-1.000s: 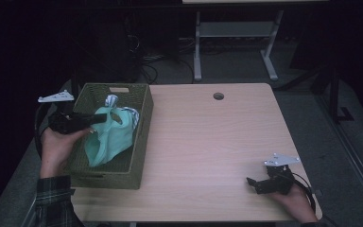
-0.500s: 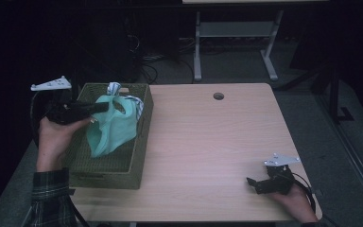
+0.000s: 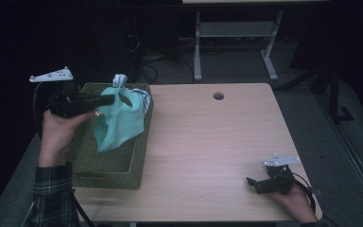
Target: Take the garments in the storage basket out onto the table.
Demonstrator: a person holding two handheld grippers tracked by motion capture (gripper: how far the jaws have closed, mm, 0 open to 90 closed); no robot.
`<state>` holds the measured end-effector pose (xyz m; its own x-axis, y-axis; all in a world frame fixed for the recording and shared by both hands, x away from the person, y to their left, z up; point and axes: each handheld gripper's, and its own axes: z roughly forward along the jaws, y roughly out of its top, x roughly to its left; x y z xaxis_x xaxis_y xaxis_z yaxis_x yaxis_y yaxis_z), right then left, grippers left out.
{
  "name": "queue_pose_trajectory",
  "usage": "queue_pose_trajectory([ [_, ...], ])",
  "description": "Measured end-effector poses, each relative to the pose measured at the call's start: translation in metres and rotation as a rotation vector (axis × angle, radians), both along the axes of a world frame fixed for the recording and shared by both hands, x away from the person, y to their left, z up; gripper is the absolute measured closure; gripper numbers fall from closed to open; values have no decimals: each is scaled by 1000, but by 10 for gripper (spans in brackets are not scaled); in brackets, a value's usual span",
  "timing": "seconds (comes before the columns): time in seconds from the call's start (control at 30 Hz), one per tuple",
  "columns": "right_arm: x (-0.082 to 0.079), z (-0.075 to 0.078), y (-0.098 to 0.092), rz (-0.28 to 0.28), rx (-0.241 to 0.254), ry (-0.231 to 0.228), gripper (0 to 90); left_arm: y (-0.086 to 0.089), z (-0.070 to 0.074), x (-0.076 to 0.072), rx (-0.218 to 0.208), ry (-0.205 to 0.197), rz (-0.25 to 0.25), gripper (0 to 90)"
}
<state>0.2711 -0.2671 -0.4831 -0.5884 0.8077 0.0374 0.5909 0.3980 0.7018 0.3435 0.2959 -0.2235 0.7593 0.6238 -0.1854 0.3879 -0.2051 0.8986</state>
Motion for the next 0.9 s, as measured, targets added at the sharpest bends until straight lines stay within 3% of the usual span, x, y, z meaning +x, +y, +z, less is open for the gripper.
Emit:
queue_pose_trajectory([
  [0.47, 0, 0, 0, 0, 0, 1, 14, -41, 18, 0, 0, -40, -78, 855],
  [0.9, 0, 0, 0, 0, 0, 1, 14, -84, 13, 6, -4, -39, -152, 855],
])
